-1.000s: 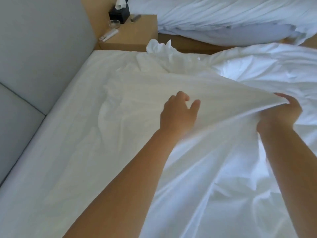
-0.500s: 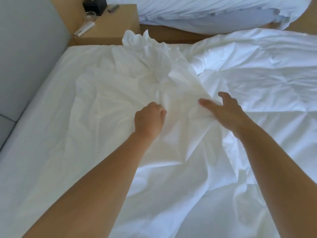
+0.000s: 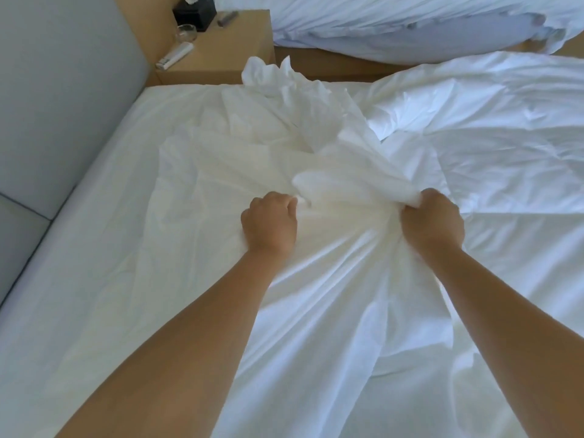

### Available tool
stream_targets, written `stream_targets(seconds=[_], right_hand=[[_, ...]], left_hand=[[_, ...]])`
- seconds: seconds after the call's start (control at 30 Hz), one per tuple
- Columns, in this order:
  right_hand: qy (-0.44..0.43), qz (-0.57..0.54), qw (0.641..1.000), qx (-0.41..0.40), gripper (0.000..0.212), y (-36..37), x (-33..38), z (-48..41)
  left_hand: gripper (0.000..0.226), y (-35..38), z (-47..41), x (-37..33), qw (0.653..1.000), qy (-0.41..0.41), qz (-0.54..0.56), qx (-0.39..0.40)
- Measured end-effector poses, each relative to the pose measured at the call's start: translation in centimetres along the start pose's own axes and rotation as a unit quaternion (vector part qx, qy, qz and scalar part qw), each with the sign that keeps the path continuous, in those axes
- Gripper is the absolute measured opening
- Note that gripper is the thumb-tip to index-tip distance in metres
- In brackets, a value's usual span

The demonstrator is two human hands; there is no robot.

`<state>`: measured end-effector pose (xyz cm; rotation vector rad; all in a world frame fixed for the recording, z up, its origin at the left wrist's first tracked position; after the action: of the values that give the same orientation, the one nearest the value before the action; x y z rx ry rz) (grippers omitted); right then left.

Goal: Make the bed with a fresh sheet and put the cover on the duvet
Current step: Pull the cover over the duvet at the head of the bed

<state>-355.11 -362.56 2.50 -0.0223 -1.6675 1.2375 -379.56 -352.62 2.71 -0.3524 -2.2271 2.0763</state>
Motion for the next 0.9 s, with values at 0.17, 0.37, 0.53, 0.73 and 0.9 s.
stream_targets(seconds=[0.17, 0.37, 0.53, 0.73, 0.9], right_hand=[[0.002, -0.135, 0.986, -0.103, 0.012, -3.5, 1.8, -1.1], [0.15, -0.197, 0.961, -0.125, 0.037, -4.0, -3.5, -1.1], [0.005, -0.139, 0.987, -0.081, 0.062, -1.6, -0.3, 3.5], [0.044, 0.085, 0.99, 0.105, 0.081, 6.5, -2.4, 5.4], [0.063, 0.099, 0.992, 0.056, 0.025, 5.8, -4.9, 1.7]], left_hand=[[0.039, -6.6, -1.8, -3.6, 0.94, -0.042, 0.325, -0.091], [0.023, 1.1, 3.3, -13.3, 0.944, 0.212, 0.154, 0.198], [0.037, 5.8, 7.2, -8.0, 0.928, 0.203, 0.087, 0.3], [0.038, -2.4, 7.7, -2.2, 0.985, 0.162, 0.053, 0.015], [0.089, 0.6, 10.0, 8.2, 0.976, -0.095, 0.077, 0.179]])
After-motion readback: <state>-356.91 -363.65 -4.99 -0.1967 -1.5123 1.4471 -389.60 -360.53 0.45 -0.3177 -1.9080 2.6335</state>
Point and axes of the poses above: each hand's wrist, its own z-axis away from the middle knuckle, its own y-axis out of the palm, x = y × z, the point moved 9 cm from there along -z, towards the middle knuckle, and after that the axes turned 12 degrees about -z, right-handed, at the moved point
